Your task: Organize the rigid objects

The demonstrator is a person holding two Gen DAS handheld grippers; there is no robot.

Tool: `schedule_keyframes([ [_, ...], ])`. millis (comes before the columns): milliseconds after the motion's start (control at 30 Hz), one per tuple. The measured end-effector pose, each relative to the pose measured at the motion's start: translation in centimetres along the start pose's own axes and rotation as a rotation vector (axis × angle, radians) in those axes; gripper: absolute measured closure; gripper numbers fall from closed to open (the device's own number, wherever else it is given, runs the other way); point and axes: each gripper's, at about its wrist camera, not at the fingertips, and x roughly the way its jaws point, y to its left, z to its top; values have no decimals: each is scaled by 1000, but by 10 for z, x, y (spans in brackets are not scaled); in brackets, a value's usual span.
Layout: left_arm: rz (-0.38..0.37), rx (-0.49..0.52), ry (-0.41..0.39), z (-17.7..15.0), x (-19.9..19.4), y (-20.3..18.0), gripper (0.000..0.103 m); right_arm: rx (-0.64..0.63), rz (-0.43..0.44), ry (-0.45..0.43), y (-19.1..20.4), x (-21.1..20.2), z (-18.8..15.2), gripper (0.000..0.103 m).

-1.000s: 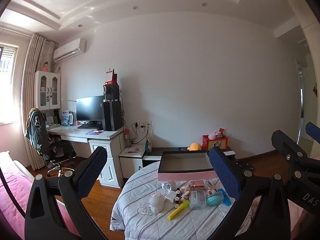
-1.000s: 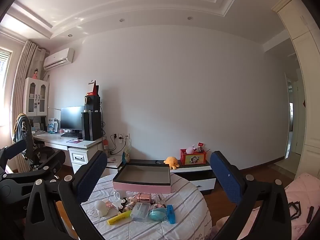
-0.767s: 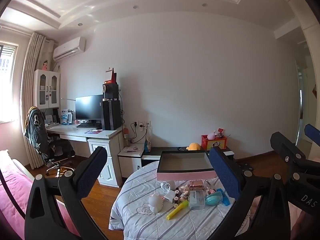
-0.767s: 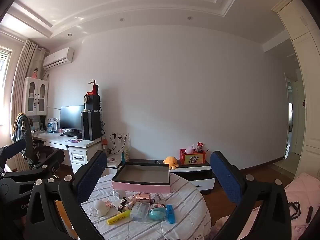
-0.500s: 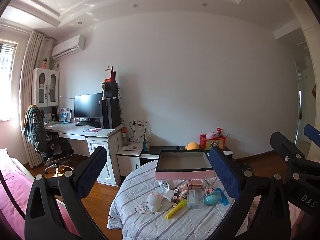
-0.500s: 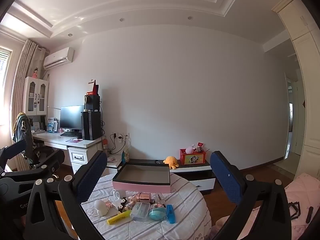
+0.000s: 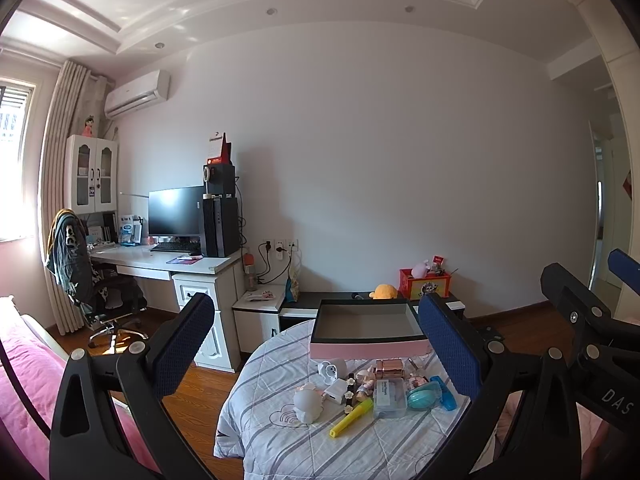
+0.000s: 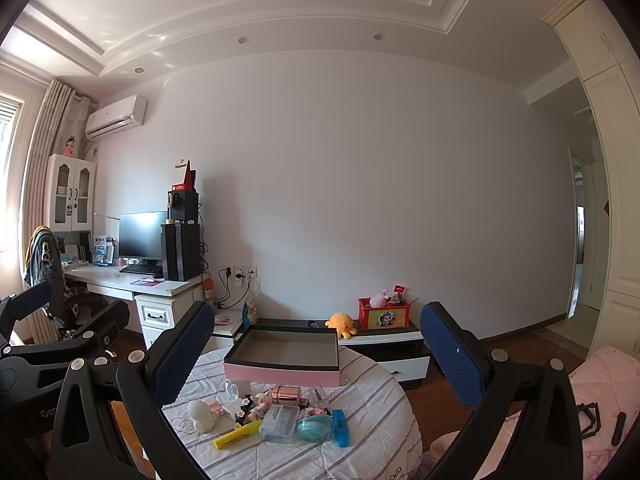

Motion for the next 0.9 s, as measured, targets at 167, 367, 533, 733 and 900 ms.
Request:
schedule_keyframes([
  [167,-1,0,1,0,0,0,0,-1,2,3,0,0,0,0],
  [367,0,-1,2,-1,-1,0,0,-2,2,4,0,1,-1,0],
  [533,-1,-1,2,-1,-1,1,0,-4,4,7,1,1,-2,0],
  [733,-1,-1,2,-1,-2,2,0,-5,7,8,1,1,-3,0],
  [900,1,-2,2,-3,-1,2,0,-5,8,9,2,2,-4,0],
])
